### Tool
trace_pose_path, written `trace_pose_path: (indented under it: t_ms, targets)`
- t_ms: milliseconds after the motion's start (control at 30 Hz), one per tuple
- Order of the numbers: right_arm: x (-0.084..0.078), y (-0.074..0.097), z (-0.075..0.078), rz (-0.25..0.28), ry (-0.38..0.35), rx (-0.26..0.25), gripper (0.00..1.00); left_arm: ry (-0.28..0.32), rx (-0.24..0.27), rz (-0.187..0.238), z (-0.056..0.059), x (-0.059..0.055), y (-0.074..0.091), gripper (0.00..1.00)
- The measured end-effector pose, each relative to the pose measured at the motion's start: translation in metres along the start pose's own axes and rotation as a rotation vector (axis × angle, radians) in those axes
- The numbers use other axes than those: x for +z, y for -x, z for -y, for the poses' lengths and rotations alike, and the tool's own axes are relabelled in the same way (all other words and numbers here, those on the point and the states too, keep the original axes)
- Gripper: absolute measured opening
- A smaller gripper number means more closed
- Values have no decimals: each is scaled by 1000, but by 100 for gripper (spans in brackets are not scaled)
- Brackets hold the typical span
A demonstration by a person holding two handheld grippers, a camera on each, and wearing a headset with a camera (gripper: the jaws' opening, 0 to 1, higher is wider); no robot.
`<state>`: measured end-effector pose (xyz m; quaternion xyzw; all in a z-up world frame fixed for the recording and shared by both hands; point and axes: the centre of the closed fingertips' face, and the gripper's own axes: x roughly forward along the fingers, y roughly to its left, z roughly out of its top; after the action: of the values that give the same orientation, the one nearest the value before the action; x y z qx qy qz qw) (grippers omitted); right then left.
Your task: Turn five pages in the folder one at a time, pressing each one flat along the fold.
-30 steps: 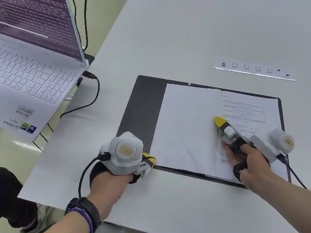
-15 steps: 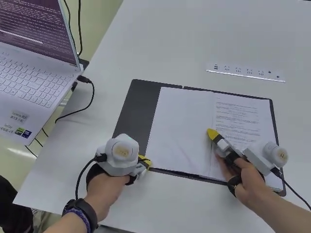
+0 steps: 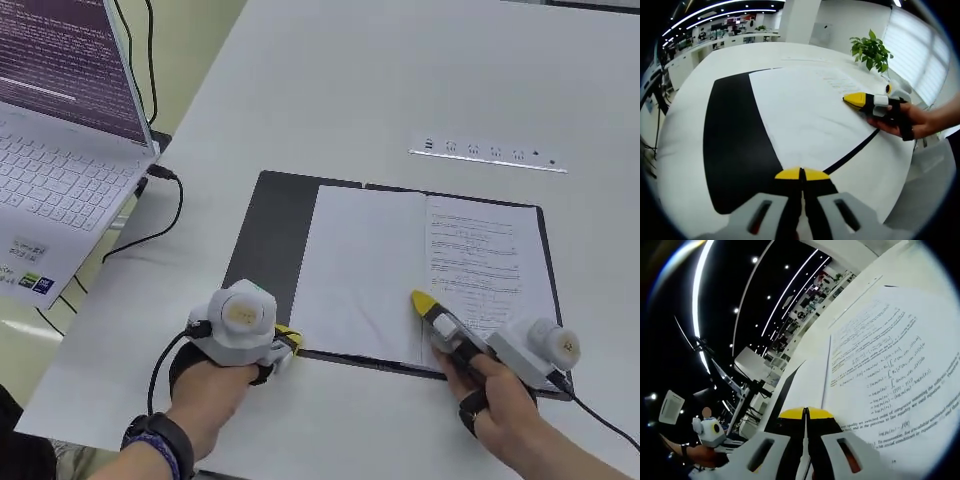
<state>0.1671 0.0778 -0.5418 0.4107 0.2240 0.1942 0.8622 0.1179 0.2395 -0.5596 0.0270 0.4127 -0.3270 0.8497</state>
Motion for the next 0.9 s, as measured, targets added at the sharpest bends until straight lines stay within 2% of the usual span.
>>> trace_pose_path:
  t_ms: [367, 600, 767, 900]
  targets:
    - [-13, 13, -5, -14, 6, -3, 0, -2, -1, 5, 0, 0, 0, 0]
    - [-26, 26, -10, -61, 45, 8, 0, -6, -2, 8, -1, 0, -1, 0]
    - [-31, 31, -11, -49, 52, -11, 0, -14, 2, 27, 0, -1, 0, 0]
    - [-34, 36, -12, -40, 35, -19, 0, -21, 7, 25, 1, 0, 1, 0]
